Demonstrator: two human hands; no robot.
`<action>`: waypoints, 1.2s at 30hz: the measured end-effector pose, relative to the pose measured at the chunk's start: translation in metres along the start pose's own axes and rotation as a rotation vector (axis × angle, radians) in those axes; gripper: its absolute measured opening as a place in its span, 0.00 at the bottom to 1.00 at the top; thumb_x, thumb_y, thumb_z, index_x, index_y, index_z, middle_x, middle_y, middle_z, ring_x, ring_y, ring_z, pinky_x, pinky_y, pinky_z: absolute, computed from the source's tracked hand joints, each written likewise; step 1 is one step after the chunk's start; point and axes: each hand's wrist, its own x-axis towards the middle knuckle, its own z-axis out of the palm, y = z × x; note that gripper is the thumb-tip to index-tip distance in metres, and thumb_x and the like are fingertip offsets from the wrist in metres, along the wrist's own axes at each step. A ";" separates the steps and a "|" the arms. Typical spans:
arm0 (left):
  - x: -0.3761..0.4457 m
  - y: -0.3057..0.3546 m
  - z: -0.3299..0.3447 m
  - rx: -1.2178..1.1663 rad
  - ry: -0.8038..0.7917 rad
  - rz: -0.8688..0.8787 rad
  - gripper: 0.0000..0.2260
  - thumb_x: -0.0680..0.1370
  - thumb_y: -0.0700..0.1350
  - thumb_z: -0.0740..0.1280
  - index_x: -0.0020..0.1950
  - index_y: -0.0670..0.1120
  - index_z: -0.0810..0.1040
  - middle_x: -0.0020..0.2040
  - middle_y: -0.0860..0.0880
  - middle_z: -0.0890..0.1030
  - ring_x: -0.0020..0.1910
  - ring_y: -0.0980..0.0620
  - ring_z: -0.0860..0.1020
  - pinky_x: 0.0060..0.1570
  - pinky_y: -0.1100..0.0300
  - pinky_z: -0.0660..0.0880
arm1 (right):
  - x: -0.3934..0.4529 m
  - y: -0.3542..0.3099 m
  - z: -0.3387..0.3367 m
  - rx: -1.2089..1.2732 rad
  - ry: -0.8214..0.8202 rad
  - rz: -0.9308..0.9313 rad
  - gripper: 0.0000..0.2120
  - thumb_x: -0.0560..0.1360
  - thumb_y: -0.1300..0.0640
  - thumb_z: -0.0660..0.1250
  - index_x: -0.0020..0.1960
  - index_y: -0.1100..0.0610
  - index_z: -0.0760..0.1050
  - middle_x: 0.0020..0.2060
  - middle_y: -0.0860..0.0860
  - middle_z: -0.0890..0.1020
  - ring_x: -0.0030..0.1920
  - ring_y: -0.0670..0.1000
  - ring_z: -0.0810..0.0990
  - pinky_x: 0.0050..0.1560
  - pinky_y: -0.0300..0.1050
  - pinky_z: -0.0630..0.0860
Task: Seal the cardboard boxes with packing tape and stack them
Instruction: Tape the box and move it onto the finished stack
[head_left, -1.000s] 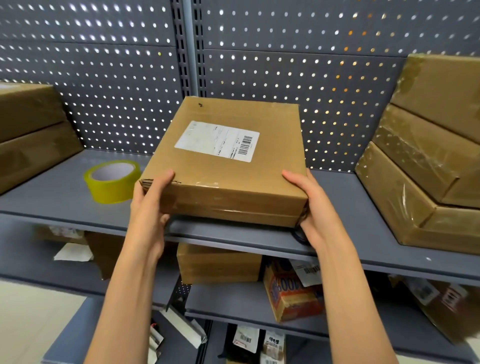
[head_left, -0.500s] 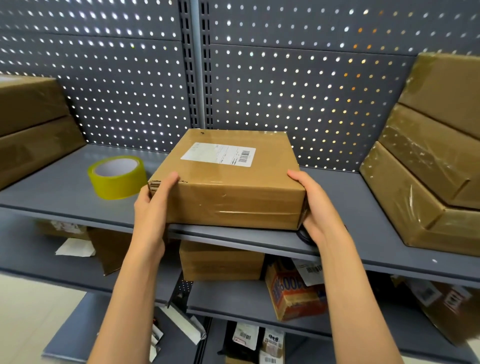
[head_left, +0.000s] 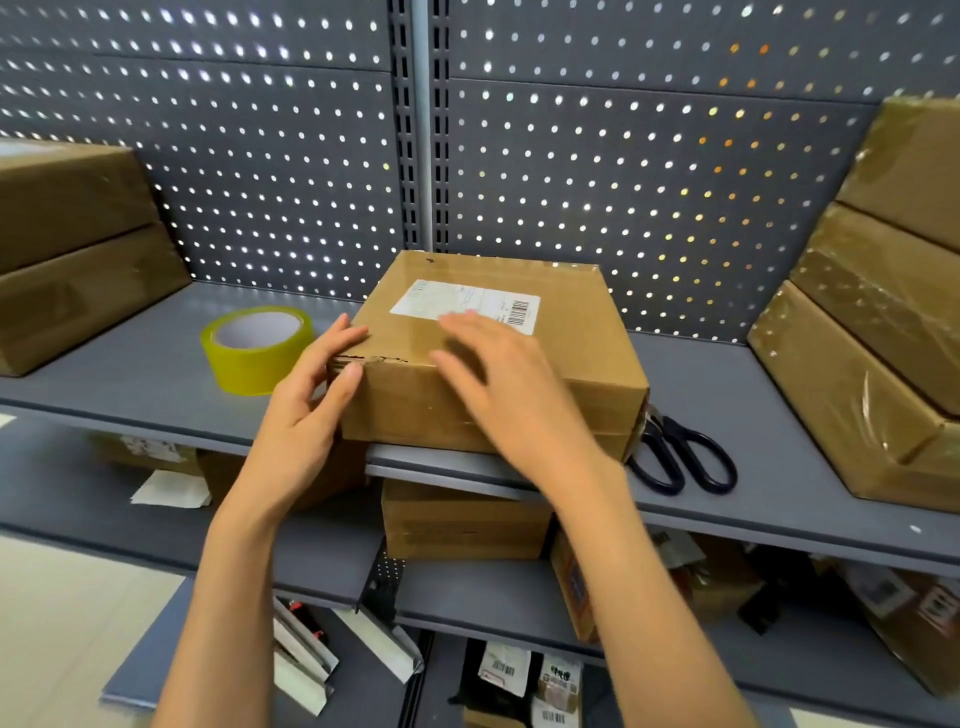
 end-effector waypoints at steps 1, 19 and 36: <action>0.001 -0.002 -0.003 0.019 -0.018 0.026 0.15 0.80 0.44 0.59 0.67 0.50 0.72 0.72 0.58 0.65 0.67 0.72 0.63 0.59 0.78 0.64 | 0.003 -0.008 0.009 -0.019 -0.023 -0.055 0.22 0.82 0.49 0.57 0.74 0.54 0.64 0.73 0.48 0.66 0.74 0.45 0.59 0.72 0.43 0.55; 0.006 -0.014 0.000 0.036 0.130 0.154 0.11 0.80 0.39 0.62 0.59 0.50 0.78 0.63 0.55 0.77 0.64 0.62 0.73 0.58 0.71 0.69 | 0.014 -0.023 0.072 -0.024 0.421 -0.052 0.11 0.73 0.57 0.67 0.52 0.57 0.84 0.50 0.51 0.85 0.56 0.50 0.82 0.57 0.40 0.62; 0.013 -0.020 -0.008 0.128 0.100 0.217 0.11 0.77 0.39 0.64 0.58 0.49 0.78 0.60 0.62 0.79 0.64 0.60 0.74 0.60 0.70 0.68 | 0.014 -0.017 0.082 -0.007 0.511 -0.105 0.13 0.76 0.56 0.61 0.52 0.57 0.83 0.51 0.51 0.85 0.56 0.50 0.81 0.57 0.43 0.67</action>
